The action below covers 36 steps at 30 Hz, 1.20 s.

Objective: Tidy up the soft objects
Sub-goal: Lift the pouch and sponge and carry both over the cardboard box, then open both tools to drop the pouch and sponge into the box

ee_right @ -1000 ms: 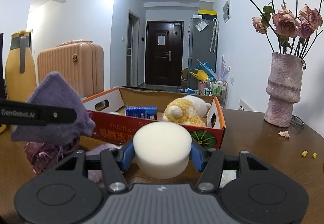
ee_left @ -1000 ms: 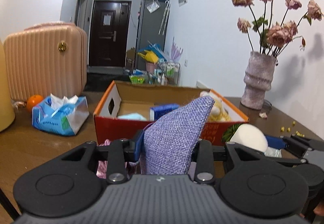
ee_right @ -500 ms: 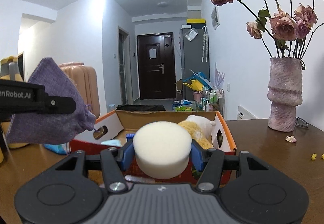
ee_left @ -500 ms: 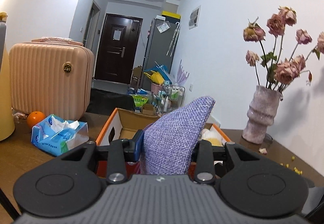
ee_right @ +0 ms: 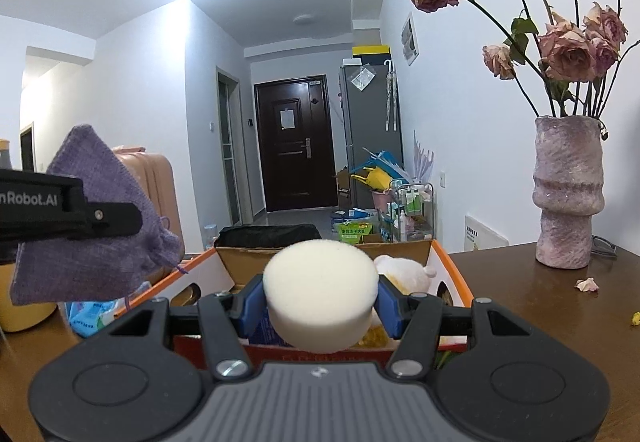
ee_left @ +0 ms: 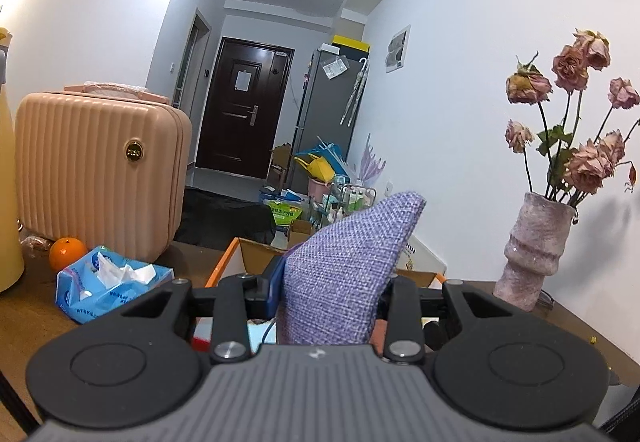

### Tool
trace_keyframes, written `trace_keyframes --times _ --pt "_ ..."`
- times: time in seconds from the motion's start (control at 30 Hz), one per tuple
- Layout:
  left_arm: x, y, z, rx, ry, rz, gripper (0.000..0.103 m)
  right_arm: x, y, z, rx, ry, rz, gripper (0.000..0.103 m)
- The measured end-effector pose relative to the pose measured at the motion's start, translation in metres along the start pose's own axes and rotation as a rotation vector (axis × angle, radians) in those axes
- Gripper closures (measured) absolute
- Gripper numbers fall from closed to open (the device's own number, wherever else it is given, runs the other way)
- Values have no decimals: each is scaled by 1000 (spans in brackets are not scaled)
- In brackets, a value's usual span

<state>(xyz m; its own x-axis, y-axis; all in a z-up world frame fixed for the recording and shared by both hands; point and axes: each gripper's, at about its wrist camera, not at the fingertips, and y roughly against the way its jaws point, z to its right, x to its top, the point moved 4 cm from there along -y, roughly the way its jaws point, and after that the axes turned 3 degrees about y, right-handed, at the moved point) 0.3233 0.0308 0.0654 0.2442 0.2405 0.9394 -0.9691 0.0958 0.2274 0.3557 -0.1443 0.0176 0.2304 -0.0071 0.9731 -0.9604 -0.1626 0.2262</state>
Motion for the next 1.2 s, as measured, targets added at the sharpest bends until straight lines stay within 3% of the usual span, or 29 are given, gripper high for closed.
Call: trace_keyframes --times 0.7,1.2 --pt "18 -68 -6 7 2 21 68 19 -63 -5 -16 6 2 47" --pt "15 -113 -19 60 -9 -22 68 15 -103 -18 -38 97 -116 47"
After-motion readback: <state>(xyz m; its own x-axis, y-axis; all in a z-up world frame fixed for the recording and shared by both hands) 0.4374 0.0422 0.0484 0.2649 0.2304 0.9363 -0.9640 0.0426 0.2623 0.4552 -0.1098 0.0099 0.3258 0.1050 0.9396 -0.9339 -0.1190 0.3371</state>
